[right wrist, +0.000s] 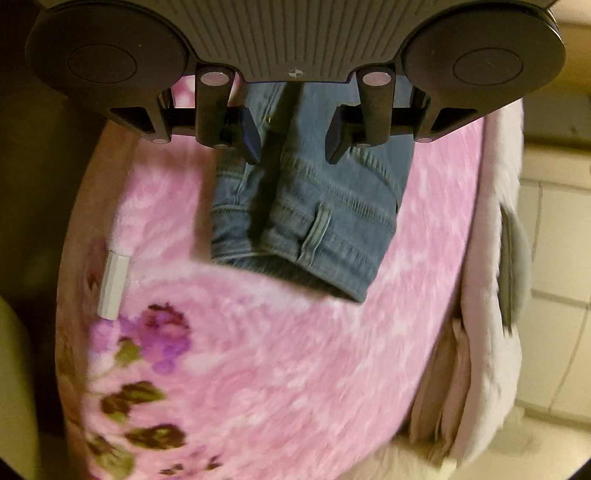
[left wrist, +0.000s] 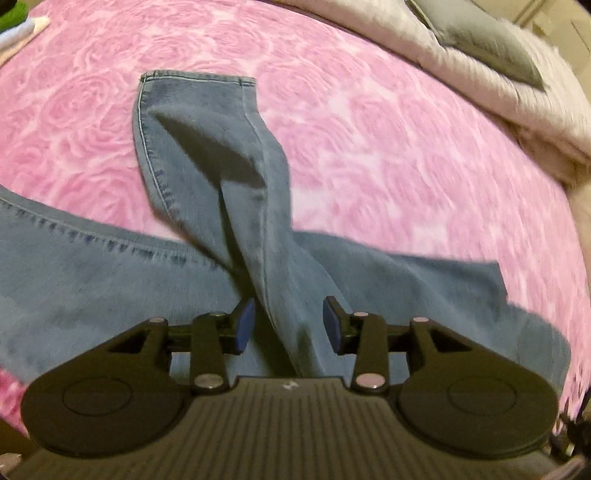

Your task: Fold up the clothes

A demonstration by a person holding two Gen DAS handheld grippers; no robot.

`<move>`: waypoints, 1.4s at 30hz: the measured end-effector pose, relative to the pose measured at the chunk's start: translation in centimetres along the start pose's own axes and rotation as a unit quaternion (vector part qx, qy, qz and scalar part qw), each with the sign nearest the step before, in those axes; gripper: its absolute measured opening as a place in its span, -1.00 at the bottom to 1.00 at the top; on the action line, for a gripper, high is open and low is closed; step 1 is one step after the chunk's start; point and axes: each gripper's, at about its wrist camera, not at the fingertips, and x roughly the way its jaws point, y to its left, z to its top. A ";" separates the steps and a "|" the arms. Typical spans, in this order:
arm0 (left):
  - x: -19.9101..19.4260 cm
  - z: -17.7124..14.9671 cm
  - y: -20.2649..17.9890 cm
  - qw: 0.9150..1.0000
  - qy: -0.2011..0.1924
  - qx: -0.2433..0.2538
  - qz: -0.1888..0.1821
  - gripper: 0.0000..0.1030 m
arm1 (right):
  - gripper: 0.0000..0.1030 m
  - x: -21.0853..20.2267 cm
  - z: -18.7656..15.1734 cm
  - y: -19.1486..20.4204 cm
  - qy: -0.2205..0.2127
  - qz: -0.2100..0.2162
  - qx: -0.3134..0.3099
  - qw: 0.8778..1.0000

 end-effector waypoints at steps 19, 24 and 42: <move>2.4 -2.3 3.4 0.991 -0.116 0.020 -0.058 -0.33 | -0.17 4.0 -1.3 -6.2 -0.103 0.173 -0.026 0.979; 2.5 -0.8 1.6 0.991 -0.119 0.051 -0.041 -0.57 | -0.17 4.5 -0.3 -5.5 -0.082 0.171 0.001 0.982; -0.3 -17.3 9.4 0.970 -0.231 -0.053 -0.057 -0.94 | -0.85 1.2 -0.2 -6.0 -0.074 0.101 -0.112 0.986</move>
